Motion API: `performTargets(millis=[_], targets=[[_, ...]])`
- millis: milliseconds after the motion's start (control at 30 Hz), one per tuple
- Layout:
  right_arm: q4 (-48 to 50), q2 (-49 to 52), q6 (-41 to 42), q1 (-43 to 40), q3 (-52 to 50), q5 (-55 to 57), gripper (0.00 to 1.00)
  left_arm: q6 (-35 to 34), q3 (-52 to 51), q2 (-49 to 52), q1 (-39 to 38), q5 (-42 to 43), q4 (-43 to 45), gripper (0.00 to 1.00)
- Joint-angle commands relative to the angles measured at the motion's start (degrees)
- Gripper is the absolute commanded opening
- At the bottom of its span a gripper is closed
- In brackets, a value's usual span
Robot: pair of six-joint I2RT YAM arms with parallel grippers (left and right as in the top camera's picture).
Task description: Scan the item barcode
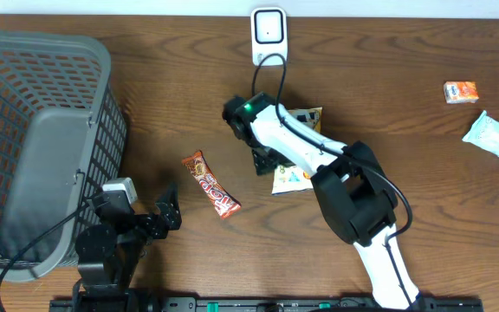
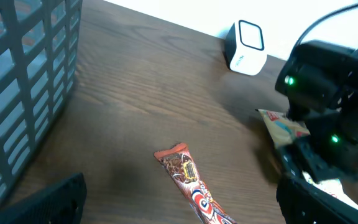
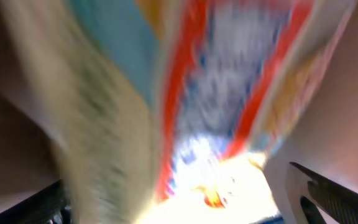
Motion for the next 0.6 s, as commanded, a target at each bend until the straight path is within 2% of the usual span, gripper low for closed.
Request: performTargets(millis=[0, 100, 267, 433, 533, 567], targets=[[-2.3, 7.7, -4.5, -1.9, -1.5, -8.3, 0.94, 0.8, -0.2, -0.2, -0.1, -0.3, 0.0, 0.98], [-3.0, 11.1, -6.0, -2.9, -1.5, -9.1, 0.91, 0.8, -0.2, -0.2, -0.1, -0.3, 0.0, 0.98], [2.1, 16.3, -13.2, -4.8, -1.5, -8.3, 0.88, 0.8, -0.2, -0.2, -0.1, -0.3, 0.0, 0.98], [4.4, 19.8, -16.2, -6.8, -1.5, -1.6, 0.88, 0.8, -0.2, -0.2, -0.1, -0.3, 0.0, 0.98], [6.2, 20.3, -16.2, -8.1, -1.5, 2.2, 0.79, 0.8, -0.2, -0.2, -0.1, -0.3, 0.0, 0.98], [6.9, 20.3, -16.9, -8.5, -1.5, 2.4, 0.65, 0.8, -0.2, -0.2, -0.1, -0.3, 0.0, 0.98]])
